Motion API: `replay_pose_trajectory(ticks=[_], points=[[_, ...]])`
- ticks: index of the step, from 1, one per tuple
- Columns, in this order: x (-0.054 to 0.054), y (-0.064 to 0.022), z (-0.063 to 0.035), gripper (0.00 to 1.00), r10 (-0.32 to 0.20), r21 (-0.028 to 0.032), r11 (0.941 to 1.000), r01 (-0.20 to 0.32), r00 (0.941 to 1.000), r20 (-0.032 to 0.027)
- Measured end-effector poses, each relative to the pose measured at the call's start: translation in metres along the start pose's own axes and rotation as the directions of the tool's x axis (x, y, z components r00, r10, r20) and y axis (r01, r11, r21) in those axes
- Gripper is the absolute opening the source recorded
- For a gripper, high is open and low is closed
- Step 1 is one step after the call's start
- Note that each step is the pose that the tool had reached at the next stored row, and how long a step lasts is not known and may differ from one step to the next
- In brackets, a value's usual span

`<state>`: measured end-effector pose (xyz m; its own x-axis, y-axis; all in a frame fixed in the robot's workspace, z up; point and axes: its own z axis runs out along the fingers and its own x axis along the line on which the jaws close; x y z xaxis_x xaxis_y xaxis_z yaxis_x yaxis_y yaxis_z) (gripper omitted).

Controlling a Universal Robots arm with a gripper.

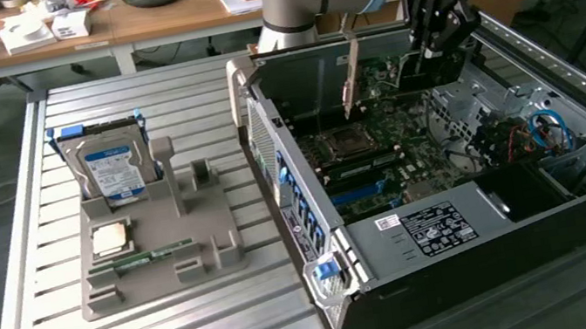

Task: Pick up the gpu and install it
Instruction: 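Insert the gpu into the slot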

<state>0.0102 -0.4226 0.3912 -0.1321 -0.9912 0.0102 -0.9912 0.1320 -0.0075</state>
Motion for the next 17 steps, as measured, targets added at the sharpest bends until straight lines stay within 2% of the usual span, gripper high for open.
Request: replay_pose_trajectory(ticks=[8, 17], points=[[0.0069, -0.0008, 0.0001, 0.26, 0.0, -0.0034, 1.0, 0.0, 1.0, -0.0003], [0.0079, -0.001, 0.0003, 0.26, -0.003, -0.0044, 1.0, 0.003, 1.0, -0.0007]])
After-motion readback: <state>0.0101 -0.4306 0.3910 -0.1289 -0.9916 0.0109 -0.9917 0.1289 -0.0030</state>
